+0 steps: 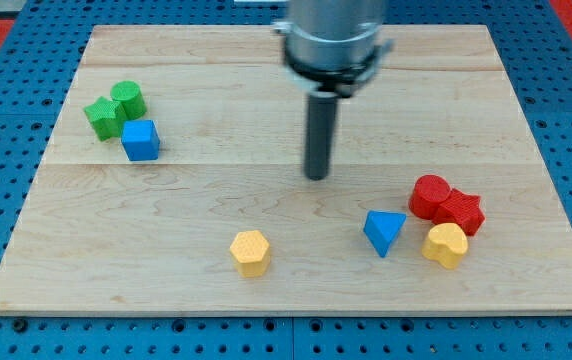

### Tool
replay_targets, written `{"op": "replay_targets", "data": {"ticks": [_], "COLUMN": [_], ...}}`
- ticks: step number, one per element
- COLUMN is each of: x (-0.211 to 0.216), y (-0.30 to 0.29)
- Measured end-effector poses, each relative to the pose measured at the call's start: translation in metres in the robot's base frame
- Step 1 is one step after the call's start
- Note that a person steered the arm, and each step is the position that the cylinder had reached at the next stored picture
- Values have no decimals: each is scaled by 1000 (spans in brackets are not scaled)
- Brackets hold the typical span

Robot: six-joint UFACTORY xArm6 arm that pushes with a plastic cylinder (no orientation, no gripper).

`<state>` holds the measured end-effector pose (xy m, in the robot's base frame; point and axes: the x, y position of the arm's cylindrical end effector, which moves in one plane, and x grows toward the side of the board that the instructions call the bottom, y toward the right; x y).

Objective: Place the blue cube above the red star

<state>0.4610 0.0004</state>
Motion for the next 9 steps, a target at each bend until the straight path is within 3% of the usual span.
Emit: {"op": "replay_targets", "data": {"ticks": [2, 3, 4, 5, 6, 7, 8, 9], "x": [5, -47, -51, -55, -71, -81, -76, -33], "y": [-188, -208, -174, -106, -149, -120, -48, 43]}}
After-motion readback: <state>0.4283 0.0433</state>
